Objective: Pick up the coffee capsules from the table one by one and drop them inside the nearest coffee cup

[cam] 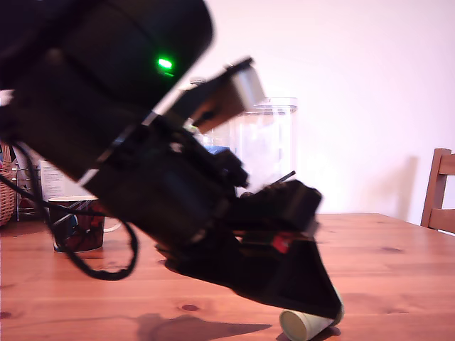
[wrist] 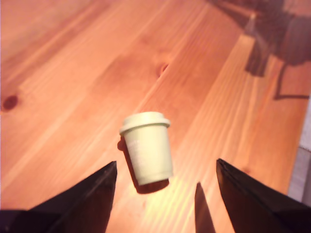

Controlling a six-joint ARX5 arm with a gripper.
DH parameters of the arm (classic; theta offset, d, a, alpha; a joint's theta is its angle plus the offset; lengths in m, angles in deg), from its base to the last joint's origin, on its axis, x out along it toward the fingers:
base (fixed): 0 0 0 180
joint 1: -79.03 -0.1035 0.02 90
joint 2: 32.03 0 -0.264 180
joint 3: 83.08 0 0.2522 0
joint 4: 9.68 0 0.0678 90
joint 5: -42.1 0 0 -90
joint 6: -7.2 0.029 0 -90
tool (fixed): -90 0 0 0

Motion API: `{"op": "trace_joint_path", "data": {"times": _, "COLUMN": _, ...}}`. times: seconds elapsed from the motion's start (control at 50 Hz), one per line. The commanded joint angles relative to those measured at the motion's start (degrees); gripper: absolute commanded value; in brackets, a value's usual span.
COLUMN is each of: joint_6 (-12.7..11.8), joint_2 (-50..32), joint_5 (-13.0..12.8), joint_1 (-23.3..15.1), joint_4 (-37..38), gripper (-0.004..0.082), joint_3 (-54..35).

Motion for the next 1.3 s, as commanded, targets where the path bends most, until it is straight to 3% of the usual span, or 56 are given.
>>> {"op": "trace_joint_path", "data": {"times": 0.0, "joint_6": -0.5, "joint_2": 1.86, "joint_5": -0.09, "joint_1": -0.15, "joint_4": -1.01, "gripper": 0.0585, "joint_3": 1.29}}
{"op": "trace_joint_path", "data": {"times": 0.42, "joint_6": -2.75, "joint_2": 7.63, "joint_5": 0.39, "joint_1": -1.68, "joint_4": -9.53, "gripper": 0.0585, "joint_3": 9.31}}
{"op": "trace_joint_path", "data": {"times": 0.62, "joint_6": -3.28, "joint_2": 7.74, "joint_5": 0.39, "joint_1": -2.03, "joint_4": -9.97, "gripper": 0.0579, "joint_3": 9.57}}
{"op": "trace_joint_path", "data": {"times": 0.8, "joint_6": -3.61, "joint_2": 7.74, "joint_5": 0.66, "joint_1": -2.14, "joint_4": -10.36, "gripper": 0.0429, "joint_3": 9.57}}
{"op": "trace_joint_path", "data": {"times": 0.98, "joint_6": -3.58, "joint_2": 7.76, "joint_5": 1.51, "joint_1": -2.14, "joint_4": -11.41, "gripper": 0.0397, "joint_3": 9.57}}
{"op": "trace_joint_path", "data": {"times": 1.28, "joint_6": -3.15, "joint_2": 7.78, "joint_5": 1.68, "joint_1": -2.12, "joint_4": -12.57, "gripper": 0.0186, "joint_3": 9.57}}
